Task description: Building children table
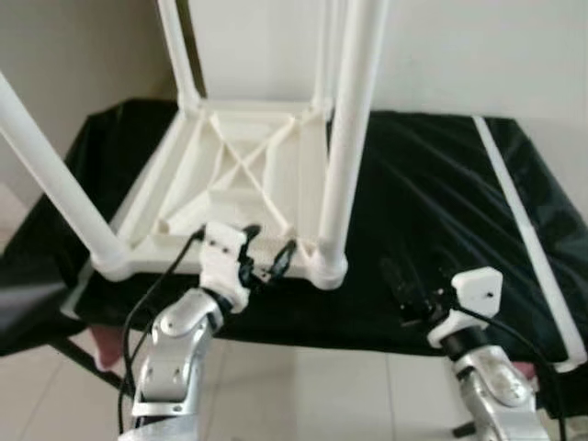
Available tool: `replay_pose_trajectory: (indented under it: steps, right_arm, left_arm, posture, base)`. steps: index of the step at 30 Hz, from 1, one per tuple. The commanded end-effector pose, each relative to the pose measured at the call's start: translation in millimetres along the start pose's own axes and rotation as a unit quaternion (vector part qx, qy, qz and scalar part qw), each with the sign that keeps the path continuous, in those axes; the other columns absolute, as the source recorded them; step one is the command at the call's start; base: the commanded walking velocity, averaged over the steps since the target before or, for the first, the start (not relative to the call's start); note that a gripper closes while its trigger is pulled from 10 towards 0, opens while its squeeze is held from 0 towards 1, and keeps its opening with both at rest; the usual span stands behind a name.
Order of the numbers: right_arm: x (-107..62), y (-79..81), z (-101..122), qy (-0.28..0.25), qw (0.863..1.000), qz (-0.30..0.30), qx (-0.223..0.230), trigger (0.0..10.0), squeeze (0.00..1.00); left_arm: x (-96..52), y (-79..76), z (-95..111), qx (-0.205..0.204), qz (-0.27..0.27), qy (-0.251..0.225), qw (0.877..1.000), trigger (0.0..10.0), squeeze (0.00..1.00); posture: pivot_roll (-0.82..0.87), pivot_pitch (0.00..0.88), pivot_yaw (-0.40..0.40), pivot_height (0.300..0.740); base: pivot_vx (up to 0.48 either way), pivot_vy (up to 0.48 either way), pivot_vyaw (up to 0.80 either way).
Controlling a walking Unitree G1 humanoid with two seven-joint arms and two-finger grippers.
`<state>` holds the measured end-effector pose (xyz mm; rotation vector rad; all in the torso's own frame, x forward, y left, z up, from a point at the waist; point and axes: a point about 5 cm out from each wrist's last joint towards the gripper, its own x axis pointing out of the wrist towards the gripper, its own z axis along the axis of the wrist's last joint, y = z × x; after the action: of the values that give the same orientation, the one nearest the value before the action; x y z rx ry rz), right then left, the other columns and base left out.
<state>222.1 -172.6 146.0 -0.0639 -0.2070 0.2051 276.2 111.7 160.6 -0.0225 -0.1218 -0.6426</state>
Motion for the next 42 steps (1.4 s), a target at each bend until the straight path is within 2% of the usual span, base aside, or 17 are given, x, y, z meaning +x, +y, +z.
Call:
replay_pose_trajectory:
  steps: [1,7,11,17,29,34,37,38,40,42]
  right_arm:
    - [-1.4,0.6,-3.7,0.010,1.000,0.003,0.004,10.0,0.00]
    - [-0.6,-1.5,-4.5,0.011,1.000,0.005,0.002,10.0,0.00]
    - [-2.3,-6.0,-6.8,0.014,1.000,-0.012,-0.002,10.0,0.00]
    - [-2.9,-7.4,-8.0,0.015,1.000,-0.020,-0.002,10.0,0.00]
    - [-1.9,-8.0,-8.7,0.013,1.000,-0.026,-0.002,10.0,0.00]
    - [-3.9,-18.5,-10.3,0.011,0.997,-0.072,-0.009,10.0,0.00]
    - [-4.4,-19.9,-10.6,0.011,0.997,-0.079,-0.010,10.0,0.00]
    - [-7.7,-25.2,-12.2,0.012,0.994,-0.107,-0.012,10.0,0.00]
    - [-10.8,-27.8,-13.8,0.014,0.992,-0.121,-0.013,10.0,0.00]
    - [-10.8,-27.8,-13.8,0.014,0.992,-0.121,-0.013,10.0,0.00]
  left_arm:
    - [-1.9,0.5,0.6,-0.003,0.003,0.001,1.000,10.0,0.00]
    - [-1.7,-1.7,1.4,0.004,0.002,-0.003,1.000,10.0,0.00]
    - [-2.8,0.2,1.1,0.034,0.007,0.003,0.999,10.0,0.00]
    - [-2.8,3.1,0.5,0.012,0.007,0.008,1.000,10.0,0.00]
    - [-0.5,2.5,1.7,0.014,0.003,0.005,1.000,10.0,0.00]
    - [0.6,-1.0,1.3,0.047,-0.002,0.008,0.999,10.0,0.00]
    - [0.5,-1.5,1.2,0.050,-0.004,0.008,0.999,10.0,0.00]
    - [0.3,-3.1,0.2,0.056,-0.013,0.011,0.998,10.0,0.00]
    - [-0.2,-4.4,-1.1,0.059,-0.022,0.014,0.998,10.0,0.00]
    - [-0.2,-4.4,-1.1,0.059,-0.022,0.014,0.998,10.0,0.00]
  posture:
    - [-0.05,0.081,-0.014,0.740]
    - [-0.05,0.079,-0.014,0.740]
    - [-0.05,0.078,-0.015,0.740]
    - [-0.05,0.077,-0.012,0.740]
    - [-0.05,0.072,-0.009,0.740]
    - [-0.05,0.067,-0.010,0.740]
    - [-0.05,0.067,-0.010,0.740]
    - [-0.05,0.061,-0.011,0.740]
    - [-0.05,0.057,-0.010,0.740]
    - [-0.05,0.057,-0.010,0.740]
  base:
    - [0.000,0.000,0.00]
    - [0.000,0.229,0.00]
    - [0.000,0.000,0.00]
    - [0.000,0.000,0.00]
    - [0.000,0.403,0.00]
    - [0.000,0.000,0.00]
    - [0.000,0.000,0.00]
    - [0.000,0.000,0.00]
    - [0.000,0.000,0.00]
    - [0.000,0.000,0.00]
